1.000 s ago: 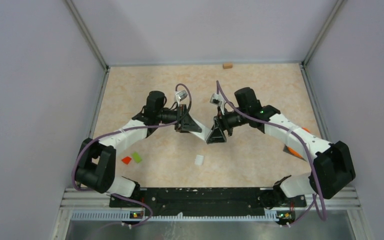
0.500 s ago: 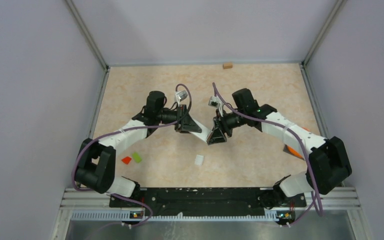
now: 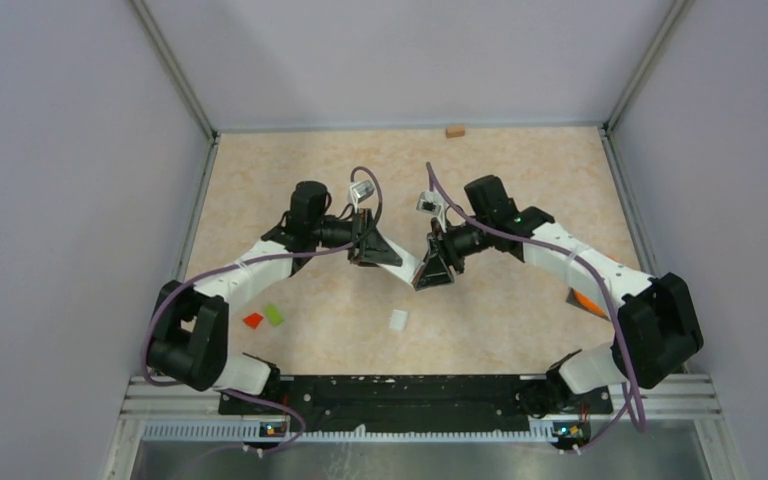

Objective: Load the batteries into the remote control
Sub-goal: Load the battery into the remote control.

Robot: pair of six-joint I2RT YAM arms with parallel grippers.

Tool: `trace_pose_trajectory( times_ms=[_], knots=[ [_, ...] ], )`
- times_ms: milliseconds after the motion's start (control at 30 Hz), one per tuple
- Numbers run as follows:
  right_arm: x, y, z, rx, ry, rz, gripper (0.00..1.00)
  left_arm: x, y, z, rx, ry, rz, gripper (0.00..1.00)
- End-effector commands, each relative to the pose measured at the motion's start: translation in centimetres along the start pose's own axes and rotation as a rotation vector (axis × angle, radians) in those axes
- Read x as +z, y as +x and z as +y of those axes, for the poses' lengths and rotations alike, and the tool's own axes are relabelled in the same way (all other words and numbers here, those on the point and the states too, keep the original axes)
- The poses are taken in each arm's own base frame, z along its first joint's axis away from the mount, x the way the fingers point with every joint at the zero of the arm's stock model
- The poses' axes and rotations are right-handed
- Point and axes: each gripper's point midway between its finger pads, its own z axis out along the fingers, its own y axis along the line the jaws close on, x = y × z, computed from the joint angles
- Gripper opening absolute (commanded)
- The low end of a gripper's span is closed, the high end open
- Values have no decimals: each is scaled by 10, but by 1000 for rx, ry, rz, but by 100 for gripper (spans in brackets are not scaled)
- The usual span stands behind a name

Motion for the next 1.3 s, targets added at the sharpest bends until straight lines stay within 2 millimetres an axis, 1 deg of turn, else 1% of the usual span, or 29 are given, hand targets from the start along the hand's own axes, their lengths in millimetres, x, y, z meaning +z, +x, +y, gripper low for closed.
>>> trace_pose_trajectory(
  times_ms=[0, 100, 267, 467, 533, 567, 600, 633, 700, 767, 833, 933, 1000, 1100, 1267],
  knots=[
    [-4, -22, 23, -95, -100, -45, 25, -7, -6, -37, 157, 79, -8, 0],
    [-6, -23, 20, -91, -87, -59, 28, -11, -1, -46, 189, 109, 6, 0],
    [-8, -22, 4, -27, -44, -67, 29, -17, 6, -64, 244, 161, 24, 0],
    [-9, -21, -15, 37, 0, -73, 30, -21, 13, -74, 280, 188, 40, 0],
    [-10, -21, -19, 44, 14, -74, 37, -22, 14, -75, 286, 190, 41, 0],
    [-11, -22, -20, 44, 22, -76, 49, -22, 14, -75, 289, 191, 41, 0],
    [-12, -23, -21, 37, 26, -80, 56, -22, 14, -76, 290, 192, 42, 0],
    [-13, -23, -20, 31, 29, -83, 63, -22, 13, -76, 289, 191, 39, 0],
    [-15, -26, -17, 6, 26, -99, 75, -21, 11, -74, 282, 181, 27, 0],
    [-18, -30, -9, -27, 9, -121, 83, -19, 7, -70, 268, 169, 15, 0],
    [-21, -32, 1, -62, -27, -141, 89, -17, 4, -66, 254, 156, 5, 0],
    [-26, -32, 25, -129, -120, -171, 93, -15, 1, -60, 235, 145, 4, 0],
    [-30, -32, 33, -156, -134, -187, 94, -14, 1, -57, 226, 140, 4, 0],
    [-31, -31, 36, -160, -132, -195, 94, -13, 0, -56, 227, 137, 0, 0],
    [-28, -33, 30, -134, -119, -196, 94, -13, 0, -57, 228, 135, -4, 0]
  ],
)
